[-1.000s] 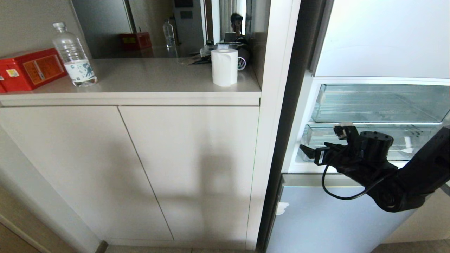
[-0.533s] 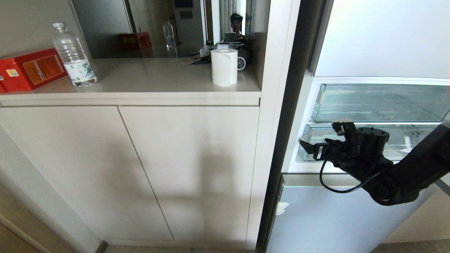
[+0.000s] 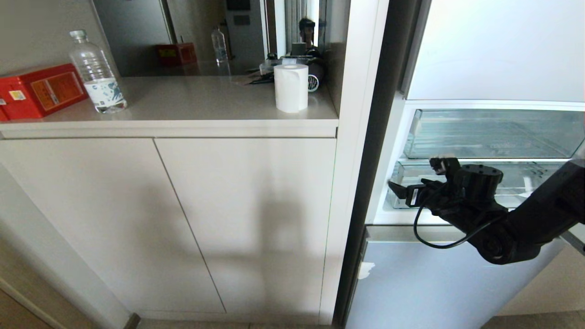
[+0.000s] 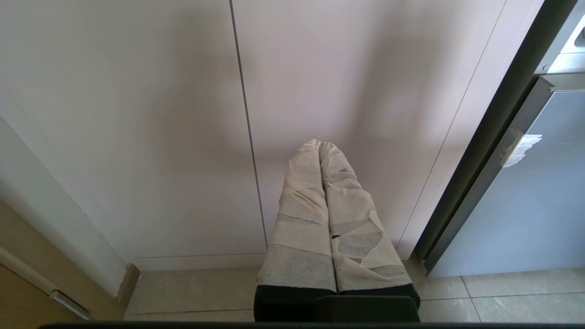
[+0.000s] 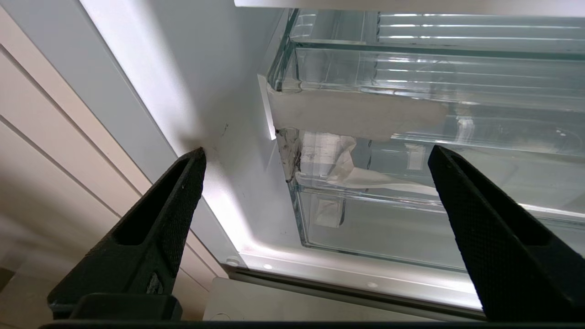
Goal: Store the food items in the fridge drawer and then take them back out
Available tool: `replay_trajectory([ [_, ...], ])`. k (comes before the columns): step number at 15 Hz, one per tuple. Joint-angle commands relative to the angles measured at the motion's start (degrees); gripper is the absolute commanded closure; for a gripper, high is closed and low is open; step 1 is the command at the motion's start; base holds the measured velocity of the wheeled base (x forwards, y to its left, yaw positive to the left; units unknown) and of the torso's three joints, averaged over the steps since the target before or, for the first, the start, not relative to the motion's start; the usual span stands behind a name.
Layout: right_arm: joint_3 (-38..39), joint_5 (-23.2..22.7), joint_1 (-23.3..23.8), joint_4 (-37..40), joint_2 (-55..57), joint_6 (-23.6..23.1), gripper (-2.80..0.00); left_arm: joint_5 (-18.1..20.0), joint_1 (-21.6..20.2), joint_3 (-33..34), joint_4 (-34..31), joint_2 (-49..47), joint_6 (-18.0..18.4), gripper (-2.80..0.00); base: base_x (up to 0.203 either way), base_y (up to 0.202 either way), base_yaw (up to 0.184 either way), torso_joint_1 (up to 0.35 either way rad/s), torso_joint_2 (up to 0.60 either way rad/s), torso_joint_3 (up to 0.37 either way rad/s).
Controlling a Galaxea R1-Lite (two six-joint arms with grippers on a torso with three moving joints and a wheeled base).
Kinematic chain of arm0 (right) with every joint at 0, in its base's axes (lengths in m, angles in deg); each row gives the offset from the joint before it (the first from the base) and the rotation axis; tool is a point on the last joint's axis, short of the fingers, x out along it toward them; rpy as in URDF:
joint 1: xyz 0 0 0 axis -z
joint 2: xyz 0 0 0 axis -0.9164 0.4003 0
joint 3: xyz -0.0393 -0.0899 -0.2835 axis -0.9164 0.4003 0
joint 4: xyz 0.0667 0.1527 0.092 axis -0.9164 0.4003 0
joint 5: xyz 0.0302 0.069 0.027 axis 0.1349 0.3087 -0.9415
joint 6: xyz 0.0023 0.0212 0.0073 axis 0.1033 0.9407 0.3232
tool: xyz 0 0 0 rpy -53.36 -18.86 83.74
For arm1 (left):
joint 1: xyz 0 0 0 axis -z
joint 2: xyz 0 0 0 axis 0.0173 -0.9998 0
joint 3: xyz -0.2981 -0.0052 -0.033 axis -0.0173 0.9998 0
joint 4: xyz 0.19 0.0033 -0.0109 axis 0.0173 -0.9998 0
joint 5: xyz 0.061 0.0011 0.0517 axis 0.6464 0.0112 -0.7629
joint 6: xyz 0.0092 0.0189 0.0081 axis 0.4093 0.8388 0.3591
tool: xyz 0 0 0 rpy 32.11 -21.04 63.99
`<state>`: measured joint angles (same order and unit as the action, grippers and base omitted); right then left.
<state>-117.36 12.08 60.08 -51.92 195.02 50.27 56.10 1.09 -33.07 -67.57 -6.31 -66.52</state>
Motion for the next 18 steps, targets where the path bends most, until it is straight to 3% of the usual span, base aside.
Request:
replay_trajectory([
  [1, -0.1, 0.1, -0.1, -0.7, 0.2, 0.1, -2.40, 0.0, 0.0, 0.0, 0.0, 0.0, 0.0, 0.00, 0.000, 0.000, 0.000, 0.000, 0.00, 0.000],
  [2, 0.0, 0.1, -0.1, -0.7, 0.2, 0.1, 0.00, 0.0, 0.0, 0.0, 0.0, -0.1, 0.0, 0.00, 0.000, 0.000, 0.000, 0.000, 0.00, 0.000],
  [7, 0.6, 0.4, -1.7, -0.8, 0.1, 0.1, 0.00, 0.0, 0.0, 0.0, 0.0, 0.0, 0.0, 0.00, 0.000, 0.000, 0.000, 0.000, 0.00, 0.000],
  [14, -0.8, 4.6, -4.7, -0.7, 1.0, 0.1, 0.00, 0.0, 0.0, 0.0, 0.0, -0.1, 0.0, 0.00, 0.000, 0.000, 0.000, 0.000, 0.00, 0.000],
  [18, 4.3, 4.6, -5.9, -0.7, -4.4, 2.0, 0.00, 0.0, 0.0, 0.0, 0.0, 0.0, 0.0, 0.00, 0.000, 0.000, 0.000, 0.000, 0.00, 0.000],
])
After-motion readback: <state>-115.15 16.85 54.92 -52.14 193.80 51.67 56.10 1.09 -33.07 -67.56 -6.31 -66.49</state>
